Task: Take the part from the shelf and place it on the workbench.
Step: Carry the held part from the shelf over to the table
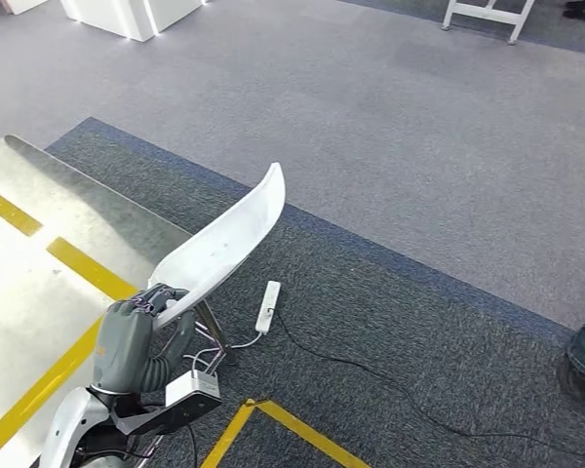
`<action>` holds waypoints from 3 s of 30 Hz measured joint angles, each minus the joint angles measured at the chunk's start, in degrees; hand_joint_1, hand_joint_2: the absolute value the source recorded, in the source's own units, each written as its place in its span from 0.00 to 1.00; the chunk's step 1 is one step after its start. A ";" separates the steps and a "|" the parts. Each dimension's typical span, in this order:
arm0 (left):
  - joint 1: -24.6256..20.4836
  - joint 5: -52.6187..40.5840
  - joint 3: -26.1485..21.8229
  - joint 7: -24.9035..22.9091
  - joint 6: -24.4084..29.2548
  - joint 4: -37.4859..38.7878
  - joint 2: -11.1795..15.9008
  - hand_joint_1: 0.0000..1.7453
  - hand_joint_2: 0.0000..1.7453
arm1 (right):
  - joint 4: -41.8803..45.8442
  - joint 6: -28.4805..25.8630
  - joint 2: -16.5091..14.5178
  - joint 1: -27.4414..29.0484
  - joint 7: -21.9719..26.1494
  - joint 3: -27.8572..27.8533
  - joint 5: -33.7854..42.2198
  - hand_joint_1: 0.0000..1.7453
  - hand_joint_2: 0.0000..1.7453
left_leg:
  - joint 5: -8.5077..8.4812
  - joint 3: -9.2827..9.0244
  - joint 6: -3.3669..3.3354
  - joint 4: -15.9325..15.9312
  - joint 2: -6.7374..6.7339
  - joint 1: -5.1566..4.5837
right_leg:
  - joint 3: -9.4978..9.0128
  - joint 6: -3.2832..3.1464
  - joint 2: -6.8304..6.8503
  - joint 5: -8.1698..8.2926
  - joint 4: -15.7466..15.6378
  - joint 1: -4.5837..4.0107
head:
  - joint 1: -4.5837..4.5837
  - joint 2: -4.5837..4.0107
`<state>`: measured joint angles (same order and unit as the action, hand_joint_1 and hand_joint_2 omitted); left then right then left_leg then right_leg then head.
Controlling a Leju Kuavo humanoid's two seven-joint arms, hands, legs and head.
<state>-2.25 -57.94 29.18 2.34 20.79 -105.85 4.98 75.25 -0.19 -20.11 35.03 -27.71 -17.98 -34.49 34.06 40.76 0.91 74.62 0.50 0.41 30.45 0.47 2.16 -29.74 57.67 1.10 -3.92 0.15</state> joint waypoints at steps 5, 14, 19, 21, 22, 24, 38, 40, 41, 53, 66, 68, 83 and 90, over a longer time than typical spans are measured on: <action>-0.09 0.00 -0.01 -0.03 0.01 0.00 0.11 1.00 1.00 | 0.00 0.02 0.00 -0.09 0.02 0.02 0.00 0.00 0.00 | -6.77 -7.34 -1.41 -14.75 -5.04 -0.99 | -1.17 0.75 3.37 -1.22 0.02 -0.43 | 0.02 0.00; -0.18 0.00 -0.11 -0.09 0.06 0.01 0.01 1.00 1.00 | 0.16 0.04 0.00 -0.35 0.01 0.11 0.00 0.00 0.00 | -7.09 -7.92 -3.35 -16.59 0.31 -0.50 | 5.76 2.60 -1.82 -8.53 14.97 -0.36 | -0.65 0.00; -0.13 0.00 -0.12 -0.10 0.05 0.02 0.00 1.00 1.00 | 0.14 0.03 0.00 -0.38 -0.04 0.13 0.00 0.00 0.00 | -6.79 -8.20 -2.87 -16.30 4.30 -0.43 | 2.85 2.27 -4.84 -0.33 3.90 -0.02 | -0.67 0.00; -0.15 0.00 -0.12 -0.11 0.06 0.02 -0.01 1.00 1.00 | 0.13 0.03 0.00 -0.42 -0.05 0.13 -0.01 0.00 0.00 | -6.78 -7.89 -2.25 -16.17 5.56 -0.39 | 1.13 1.98 -6.51 0.36 0.42 0.08 | -0.63 0.00; -0.13 0.00 -0.12 -0.11 0.05 0.02 -0.01 1.00 1.00 | 0.13 0.03 0.00 -0.43 -0.06 0.12 -0.01 0.00 0.00 | -6.88 -7.69 -1.88 -16.19 6.16 -0.34 | 0.91 1.75 -6.23 0.36 0.19 0.00 | -0.62 0.00; -0.04 0.00 -0.13 -0.11 0.07 0.02 0.02 1.00 1.00 | 0.13 0.02 0.00 -0.50 -0.05 0.11 -0.01 0.00 0.00 | -6.75 -7.43 -1.25 -15.98 6.26 -0.24 | 0.56 1.08 -4.98 0.58 -0.05 0.09 | -0.56 0.00; -0.32 -0.17 -0.37 -0.21 -0.02 0.04 0.07 1.00 1.00 | 0.11 0.34 0.00 -0.77 0.35 0.04 -0.52 0.00 0.00 | -6.38 -8.01 -1.98 -16.23 -4.04 -1.15 | -1.57 1.43 4.86 -1.25 -0.49 -0.64 | 0.05 0.00; -0.30 -0.22 -0.44 -0.24 -0.05 0.03 0.04 1.00 1.00 | 0.12 0.57 0.00 -0.89 0.42 0.06 -0.69 0.00 0.00 | -6.71 -8.15 -2.59 -16.74 -2.67 -0.87 | -1.56 2.06 3.60 -2.21 0.32 -0.52 | -0.09 0.00; -0.37 -0.25 -0.45 -0.25 -0.06 0.03 -0.03 1.00 1.00 | 0.12 0.66 0.00 -0.90 0.46 0.07 -0.77 0.00 0.00 | -6.91 -8.26 -2.89 -16.99 -2.00 -0.65 | -0.71 2.33 1.98 -3.44 2.23 -0.44 | -0.26 0.00; -0.43 -0.55 -0.43 -0.27 -0.17 0.07 -0.19 1.00 1.00 | -0.01 0.75 0.00 -0.76 0.50 0.07 -0.99 0.00 0.00 | -6.81 -7.81 -1.57 -16.53 6.73 -0.21 | 0.77 1.56 -6.24 0.14 0.02 0.11 | -0.57 0.01; -0.62 -0.55 -0.43 -0.28 -0.36 0.09 -0.10 1.00 1.00 | -0.06 0.94 0.00 -0.74 0.58 -0.01 -1.01 0.00 0.00 | -6.80 -7.52 -0.92 -15.19 -4.22 -0.66 | -1.54 0.62 3.38 -1.49 -0.61 -0.47 | -0.06 0.00; -0.74 -0.60 -0.44 -0.28 -0.38 0.09 -0.12 1.00 1.00 | -0.06 0.96 0.00 -0.81 0.60 -0.01 -1.03 0.00 0.00 | -6.45 -7.86 -1.51 -16.24 -4.07 -1.00 | -1.99 1.24 4.66 -1.92 -0.78 -0.63 | -0.09 0.00; -0.69 -0.78 -0.45 -0.27 -0.73 0.11 -0.32 1.00 1.00 | -0.29 1.13 0.00 -0.81 0.61 0.02 -1.00 0.00 0.00 | -6.44 -7.88 -1.40 -16.25 6.33 -0.09 | 1.45 1.80 -7.86 -0.03 0.46 0.46 | -0.59 0.00; -0.36 -1.18 -0.44 -0.31 -1.11 0.16 -0.15 1.00 1.00 | -0.43 3.65 0.00 -1.42 1.81 -0.43 -0.92 0.00 0.00 | -7.10 -8.42 -3.52 -17.25 6.95 -0.07 | 0.60 0.98 -6.48 0.39 -0.41 0.20 | -0.20 0.00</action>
<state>-2.61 -59.12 28.75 2.03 19.67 -105.69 4.83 74.83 3.46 -20.11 33.60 -25.90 -18.41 -35.41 26.96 32.34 -2.61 57.37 7.46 0.34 31.05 1.45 -4.33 -29.35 57.26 1.30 -4.12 0.15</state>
